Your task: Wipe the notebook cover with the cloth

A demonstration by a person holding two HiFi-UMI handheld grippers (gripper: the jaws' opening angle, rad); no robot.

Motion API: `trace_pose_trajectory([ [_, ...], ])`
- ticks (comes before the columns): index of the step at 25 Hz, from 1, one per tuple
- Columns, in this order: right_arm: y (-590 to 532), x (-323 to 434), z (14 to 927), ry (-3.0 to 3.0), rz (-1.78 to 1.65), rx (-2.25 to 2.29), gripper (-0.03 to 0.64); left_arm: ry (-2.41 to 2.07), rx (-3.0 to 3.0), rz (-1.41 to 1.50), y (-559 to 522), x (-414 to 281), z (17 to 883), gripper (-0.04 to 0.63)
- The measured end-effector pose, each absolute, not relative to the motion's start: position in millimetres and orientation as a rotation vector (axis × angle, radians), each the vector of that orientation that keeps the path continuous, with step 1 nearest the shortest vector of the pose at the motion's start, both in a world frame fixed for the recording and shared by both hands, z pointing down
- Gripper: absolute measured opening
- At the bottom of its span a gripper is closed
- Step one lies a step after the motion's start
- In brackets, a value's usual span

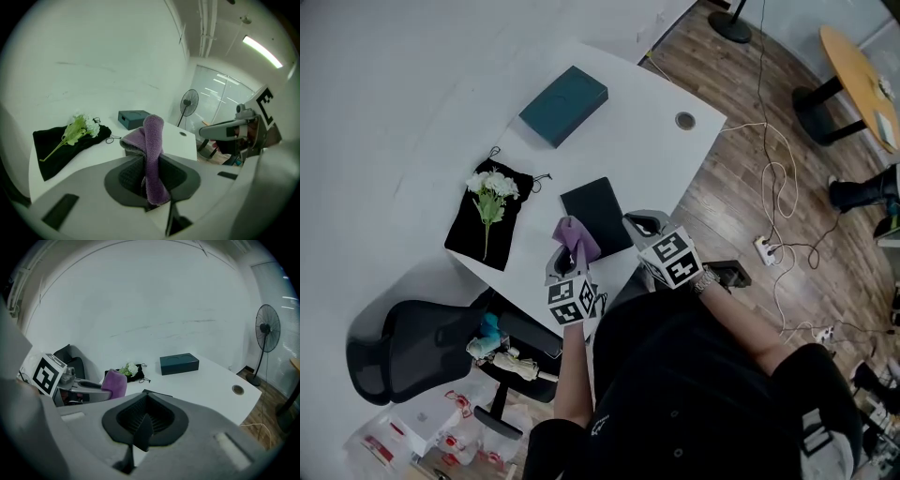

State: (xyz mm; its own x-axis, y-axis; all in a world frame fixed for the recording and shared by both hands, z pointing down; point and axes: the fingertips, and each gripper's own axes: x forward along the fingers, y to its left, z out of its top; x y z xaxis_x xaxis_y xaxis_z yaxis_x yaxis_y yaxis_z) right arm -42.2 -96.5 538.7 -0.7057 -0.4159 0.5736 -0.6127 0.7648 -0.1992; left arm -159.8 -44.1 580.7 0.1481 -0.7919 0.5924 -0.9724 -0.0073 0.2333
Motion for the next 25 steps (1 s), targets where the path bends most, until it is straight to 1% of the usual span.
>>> trace_pose_trajectory([
  [8,-99,-37,535,-2.460,0.518,0.790,0.003,-1.731,2.012,0.402,-51,-129,546,0.075],
  [15,-98,-35,522,-2.510,0.501,0.777,0.003,-1.778,2.044,0.350,-55,-123,524,0.074],
  [21,-108,-31,488,-2.591,0.425,0.815,0.003,-1.853,2.124,0.286,-68,-128,481,0.074],
  [25,-116,-30,453,-2.652,0.355,0.837,0.003,-1.896,2.153,0.182,-80,-135,443,0.074],
])
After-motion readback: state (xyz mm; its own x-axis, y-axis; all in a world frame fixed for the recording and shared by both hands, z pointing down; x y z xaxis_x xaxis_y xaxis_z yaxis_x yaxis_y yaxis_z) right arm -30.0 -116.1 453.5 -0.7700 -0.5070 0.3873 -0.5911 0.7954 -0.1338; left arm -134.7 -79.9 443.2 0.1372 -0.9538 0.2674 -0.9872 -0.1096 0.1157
